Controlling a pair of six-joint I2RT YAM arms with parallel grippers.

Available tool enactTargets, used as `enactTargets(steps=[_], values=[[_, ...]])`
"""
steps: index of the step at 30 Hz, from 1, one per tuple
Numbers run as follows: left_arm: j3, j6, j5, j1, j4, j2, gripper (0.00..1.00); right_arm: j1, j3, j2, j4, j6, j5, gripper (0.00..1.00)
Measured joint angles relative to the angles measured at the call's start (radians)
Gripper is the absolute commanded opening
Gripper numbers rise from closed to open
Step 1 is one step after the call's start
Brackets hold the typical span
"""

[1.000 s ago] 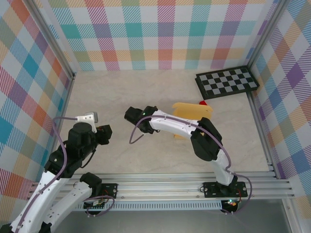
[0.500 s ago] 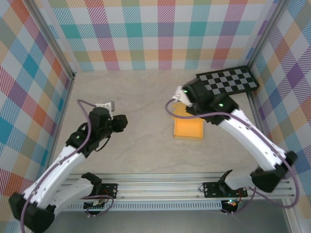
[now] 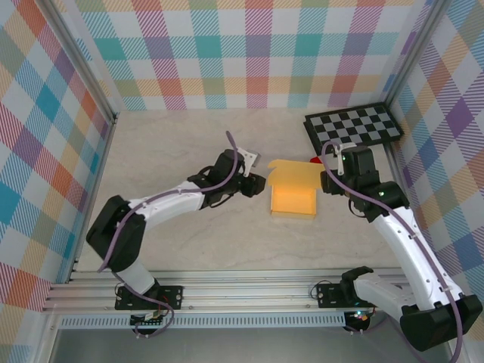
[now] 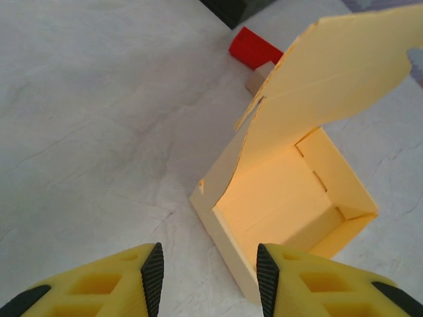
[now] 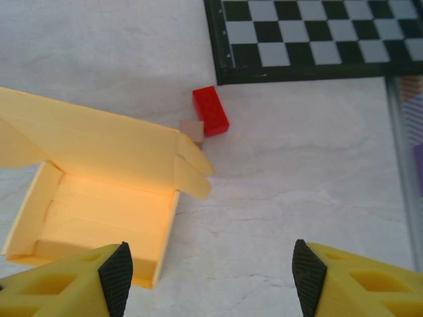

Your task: Fold the paper box

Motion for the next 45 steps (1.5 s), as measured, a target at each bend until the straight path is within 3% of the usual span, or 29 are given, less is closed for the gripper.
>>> enactTargets(steps=[11,18,27,36,45], values=[[0.152,0.133,0.035,-0.001,0.032,0.181,0.37,-0.005,-0.005,0.049,0.079,0.061,-0.107,0.68],[0.239,0.143,0.033,-0.017,0.026,0.240,0.00,-0.024,-0.055,0.055,0.134,0.090,-0.114,0.68],[0.241,0.251,0.056,-0.007,0.008,0.236,0.00,-0.129,-0.241,0.068,0.303,0.026,-0.298,0.72],[0.190,0.381,0.165,0.119,-0.104,0.131,0.00,-0.207,-0.241,0.186,0.405,-0.090,-0.495,0.52],[0.146,0.447,0.210,0.171,-0.142,0.080,0.00,-0.253,-0.241,0.275,0.485,-0.171,-0.725,0.49]])
